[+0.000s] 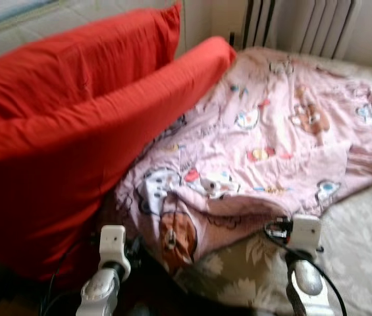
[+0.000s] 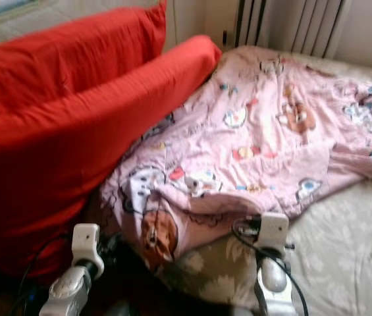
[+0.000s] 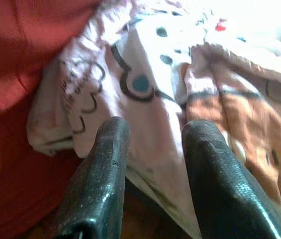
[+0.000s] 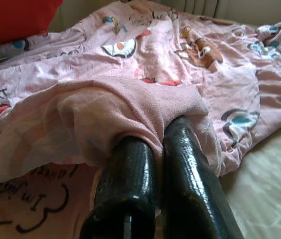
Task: Clean up the room
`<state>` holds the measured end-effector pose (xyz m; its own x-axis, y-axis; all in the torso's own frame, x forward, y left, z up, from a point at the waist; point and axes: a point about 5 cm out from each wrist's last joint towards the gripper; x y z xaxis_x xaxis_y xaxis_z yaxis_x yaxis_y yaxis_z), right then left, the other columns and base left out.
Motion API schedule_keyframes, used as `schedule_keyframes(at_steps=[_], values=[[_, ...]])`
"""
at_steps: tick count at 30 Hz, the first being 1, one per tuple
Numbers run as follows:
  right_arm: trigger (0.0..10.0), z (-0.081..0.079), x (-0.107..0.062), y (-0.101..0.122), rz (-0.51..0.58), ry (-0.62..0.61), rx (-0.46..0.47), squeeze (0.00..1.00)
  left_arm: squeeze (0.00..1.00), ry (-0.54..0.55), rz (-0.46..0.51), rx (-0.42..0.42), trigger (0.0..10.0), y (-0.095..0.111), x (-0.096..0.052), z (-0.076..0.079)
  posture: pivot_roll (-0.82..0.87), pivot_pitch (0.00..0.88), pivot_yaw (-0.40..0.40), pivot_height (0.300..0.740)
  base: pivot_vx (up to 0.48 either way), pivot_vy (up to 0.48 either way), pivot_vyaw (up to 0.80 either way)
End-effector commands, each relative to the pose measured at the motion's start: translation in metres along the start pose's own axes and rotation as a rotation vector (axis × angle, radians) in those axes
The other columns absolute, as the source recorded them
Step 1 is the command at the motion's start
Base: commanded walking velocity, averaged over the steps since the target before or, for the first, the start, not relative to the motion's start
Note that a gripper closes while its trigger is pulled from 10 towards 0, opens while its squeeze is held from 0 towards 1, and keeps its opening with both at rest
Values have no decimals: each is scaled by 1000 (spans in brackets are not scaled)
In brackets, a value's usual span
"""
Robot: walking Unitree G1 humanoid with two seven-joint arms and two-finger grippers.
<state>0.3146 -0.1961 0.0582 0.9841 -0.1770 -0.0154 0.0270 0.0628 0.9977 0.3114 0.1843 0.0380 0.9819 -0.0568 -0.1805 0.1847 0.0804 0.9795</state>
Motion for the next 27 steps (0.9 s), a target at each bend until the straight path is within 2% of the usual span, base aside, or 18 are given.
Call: schedule_keyframes(at_steps=[1, 10, 27], values=[[10000, 2, 1, -4, -33, -5, -3, 0, 0, 17, -22, 2, 10000, -5, -1, -2, -72, 81, 27, 633, 0, 0, 0], [10000, 4, 11, 7, -14, -18, 17, 0, 0, 17, -13, -12, 10000, 1, 6, 3, -76, 69, 25, 633, 0, 0, 0], [10000, 3, 20, 16, 1, -23, 32, 0, 0, 30, -6, -8, 10000, 6, 10, 1, -71, 50, 31, 726, 0, 0, 0]])
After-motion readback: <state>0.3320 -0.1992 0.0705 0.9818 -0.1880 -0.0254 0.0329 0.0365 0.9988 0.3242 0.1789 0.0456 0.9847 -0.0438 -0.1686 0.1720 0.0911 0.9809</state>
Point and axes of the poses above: a point about 5 cm out from each wrist's last joint towards the gripper, its own x axis pointing out of the wrist towards the gripper, its own y axis along the axis of the wrist's last joint, z = x × y, and after that the axes turned 2 degrees about -x, right-handed
